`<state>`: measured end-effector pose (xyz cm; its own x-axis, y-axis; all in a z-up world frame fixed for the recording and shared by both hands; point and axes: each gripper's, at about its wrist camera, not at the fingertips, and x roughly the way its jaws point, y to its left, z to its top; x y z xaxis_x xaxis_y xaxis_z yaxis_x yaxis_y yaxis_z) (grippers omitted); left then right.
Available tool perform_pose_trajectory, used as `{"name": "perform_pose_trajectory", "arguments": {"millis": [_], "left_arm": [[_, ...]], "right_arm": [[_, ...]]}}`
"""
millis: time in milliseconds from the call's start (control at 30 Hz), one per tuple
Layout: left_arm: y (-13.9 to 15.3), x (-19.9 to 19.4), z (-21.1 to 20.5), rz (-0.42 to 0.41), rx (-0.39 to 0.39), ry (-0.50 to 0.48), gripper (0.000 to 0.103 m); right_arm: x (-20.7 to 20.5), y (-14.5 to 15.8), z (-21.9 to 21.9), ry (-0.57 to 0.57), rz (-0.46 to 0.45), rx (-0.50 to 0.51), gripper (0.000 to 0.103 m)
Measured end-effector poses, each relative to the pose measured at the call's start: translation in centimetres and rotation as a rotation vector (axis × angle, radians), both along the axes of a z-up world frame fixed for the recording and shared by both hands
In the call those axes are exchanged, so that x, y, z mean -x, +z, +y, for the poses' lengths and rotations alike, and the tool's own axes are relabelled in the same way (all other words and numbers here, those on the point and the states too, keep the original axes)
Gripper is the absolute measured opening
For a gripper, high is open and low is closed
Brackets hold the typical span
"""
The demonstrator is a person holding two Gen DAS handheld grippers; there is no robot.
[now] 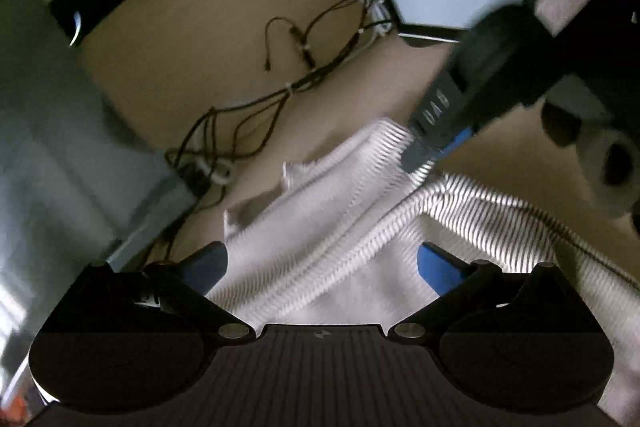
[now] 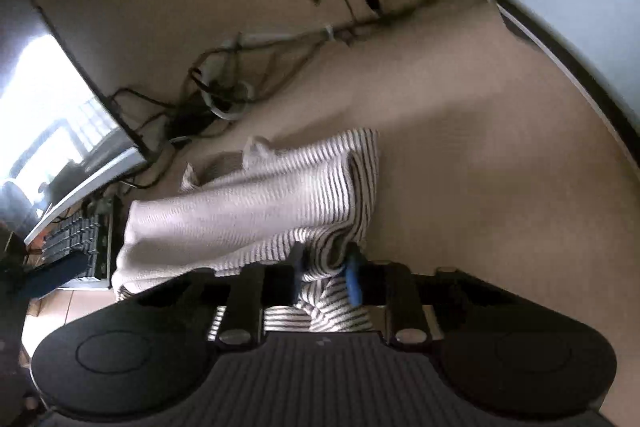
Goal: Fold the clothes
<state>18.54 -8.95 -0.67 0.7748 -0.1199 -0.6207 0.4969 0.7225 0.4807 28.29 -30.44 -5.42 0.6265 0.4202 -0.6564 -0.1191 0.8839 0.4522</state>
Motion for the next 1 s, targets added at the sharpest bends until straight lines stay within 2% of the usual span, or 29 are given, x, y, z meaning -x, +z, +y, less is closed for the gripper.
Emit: {"name": "perform_pose_trajectory", "arguments": {"millis": [200, 267, 300, 367, 400, 433, 567, 600, 800, 900, 1000], "left_arm": [[-0.5, -1.3, -1.7, -0.129, -0.05, -0.115, 0.101], [-0.7, -2.2, -1.7, -0.16, -0.073, -0.131, 0.068], [-0.9, -2.9, -1.5, -0.153, -0.079, -0.118, 0.04], [-1.0, -4.6, -0.4, -0.124, -0.07, -0.075, 0.032], [-1.0, -5.4, 0.4, -0.109, -0.053, -0.047, 0.017], [-0.8, -6.1, 1.5, -0.099, -0.033, -0.017, 0.012], [1.4, -8.4, 7.0, -0.087, 0.069, 0.121, 0.011], [2.1, -8.9, 8.8, -0.091, 0.098, 0.161, 0.011], [7.0, -9.5, 22.1, -0.136, 0.302, 0.504, 0.011], [7.2, -10.5, 29.3, -0.134, 0.385, 0.687, 0.012], [5.9, -11.9, 34.7, -0.107, 0.429, 0.816, 0.013]], "right_arm": [[1.8, 4.2, 0.3, 0.064, -0.095, -0.028, 0.013], [2.3, 5.3, 0.7, 0.086, -0.116, -0.033, 0.013], [2.4, 5.8, 0.9, 0.098, -0.126, -0.03, 0.012], [2.8, 6.6, 1.4, 0.116, -0.148, -0.014, 0.012], [2.9, 6.9, 1.6, 0.121, -0.156, -0.008, 0.012], [3.0, 7.1, 1.9, 0.123, -0.162, -0.003, 0.012], [3.2, 7.8, 2.7, 0.122, -0.182, 0.004, 0.014], [3.3, 8.0, 3.0, 0.119, -0.188, 0.009, 0.017], [2.6, 8.3, 5.8, 0.16, -0.175, 0.082, 0.019], [2.2, 7.7, 8.8, 0.216, -0.159, 0.138, 0.023], [1.7, 6.6, 12.6, 0.302, -0.164, 0.225, 0.027]]}}
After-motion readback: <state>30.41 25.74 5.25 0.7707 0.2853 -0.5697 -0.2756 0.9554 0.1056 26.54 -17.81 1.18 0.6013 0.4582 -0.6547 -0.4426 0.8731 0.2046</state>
